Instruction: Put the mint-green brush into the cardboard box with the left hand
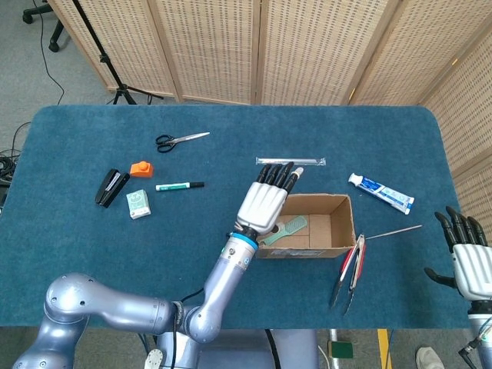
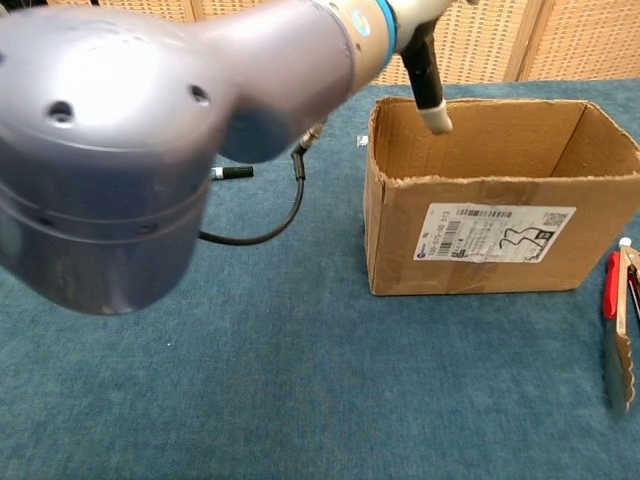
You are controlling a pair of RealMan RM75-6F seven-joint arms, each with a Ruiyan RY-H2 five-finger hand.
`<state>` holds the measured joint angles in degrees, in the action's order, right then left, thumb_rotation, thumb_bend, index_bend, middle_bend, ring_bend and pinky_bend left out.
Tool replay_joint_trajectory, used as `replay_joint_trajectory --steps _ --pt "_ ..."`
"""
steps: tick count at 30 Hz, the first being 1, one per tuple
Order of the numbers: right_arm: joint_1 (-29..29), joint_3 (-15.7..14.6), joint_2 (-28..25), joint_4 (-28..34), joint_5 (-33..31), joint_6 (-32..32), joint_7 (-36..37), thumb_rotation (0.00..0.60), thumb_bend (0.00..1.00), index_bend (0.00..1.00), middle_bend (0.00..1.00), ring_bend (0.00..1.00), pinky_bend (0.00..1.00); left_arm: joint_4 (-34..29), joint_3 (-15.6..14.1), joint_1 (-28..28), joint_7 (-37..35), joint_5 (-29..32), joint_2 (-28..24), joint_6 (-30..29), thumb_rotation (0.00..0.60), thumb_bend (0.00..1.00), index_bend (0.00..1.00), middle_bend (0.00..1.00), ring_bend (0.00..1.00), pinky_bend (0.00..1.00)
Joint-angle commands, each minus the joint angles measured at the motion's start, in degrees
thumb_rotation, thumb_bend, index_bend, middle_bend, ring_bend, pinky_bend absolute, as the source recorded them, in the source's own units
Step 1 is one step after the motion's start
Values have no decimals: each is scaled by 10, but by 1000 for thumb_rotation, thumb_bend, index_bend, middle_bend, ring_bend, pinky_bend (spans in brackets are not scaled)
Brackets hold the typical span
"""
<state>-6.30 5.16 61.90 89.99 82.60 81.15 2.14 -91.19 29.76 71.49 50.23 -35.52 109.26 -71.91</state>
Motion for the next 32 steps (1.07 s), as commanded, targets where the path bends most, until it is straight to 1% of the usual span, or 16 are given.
replay_joint_trajectory --steps 1,5,6,8,10,11,12,14,15,17,19,20,22,24,28,32 --pt "0 -1 2 -1 1 -1 -3 600 0 0 0 0 0 -76 -33 -49 -11 -66 -75 -38 600 1 0 0 0 0" --pt "0 -3 4 0 3 0 -9 600 0 0 0 0 0 -126 -60 -98 -40 -106 -148 -45 600 0 0 0 0 0" --pt "0 -4 4 2 5 1 -12 600 0 0 0 0 0 -142 -71 -118 -52 -118 -179 -44 600 0 0 0 0 0" --pt "1 -5 6 3 7 3 -17 600 0 0 0 0 0 -159 -87 -144 -71 -137 -219 -41 600 0 0 0 0 0" --pt "1 -8 10 4 14 7 -29 600 0 0 0 0 0 -184 -128 -200 -116 -182 -296 -41 600 0 0 0 0 0" --pt "2 -8 11 5 14 8 -31 600 0 0 0 0 0 -190 -137 -211 -132 -197 -312 -36 600 0 0 0 0 0" --pt "2 -9 11 5 15 9 -34 600 0 0 0 0 0 -195 -152 -229 -155 -217 -337 -33 600 0 0 0 0 0" --pt "3 -11 12 8 18 10 -35 600 0 0 0 0 0 -208 -188 -276 -217 -269 -391 -36 600 0 0 0 0 0" --pt "3 -11 13 9 20 13 -38 600 0 0 0 0 0 -209 -219 -315 -258 -311 -424 -55 600 0 0 0 0 0" --pt "4 -12 14 10 23 17 -42 600 0 0 0 0 0 -198 -253 -357 -314 -364 -453 -75 600 0 0 0 0 0" --pt "6 -12 15 11 25 21 -46 600 0 0 0 0 0 -176 -288 -403 -370 -403 -476 -100 600 0 0 0 0 0" --pt "6 -12 16 11 26 23 -48 600 0 0 0 0 0 -163 -304 -425 -394 -413 -482 -112 600 0 0 0 0 0" --pt "8 -11 17 12 27 28 -51 600 0 0 0 0 0 -129 -330 -467 -446 -434 -484 -135 600 0 0 0 0 0" --pt "9 -10 17 13 26 32 -52 600 0 0 0 0 0 -91 -345 -502 -490 -442 -475 -155 600 2 0 0 0 0" --pt "11 -6 14 13 24 37 -47 600 0 0 0 0 0 -33 -358 -552 -539 -450 -451 -182 600 8 0 0 0 0" --pt "14 -3 10 14 20 41 -41 600 0 0 0 0 0 -9 -360 -578 -567 -458 -443 -189 600 16 0 0 0 0"
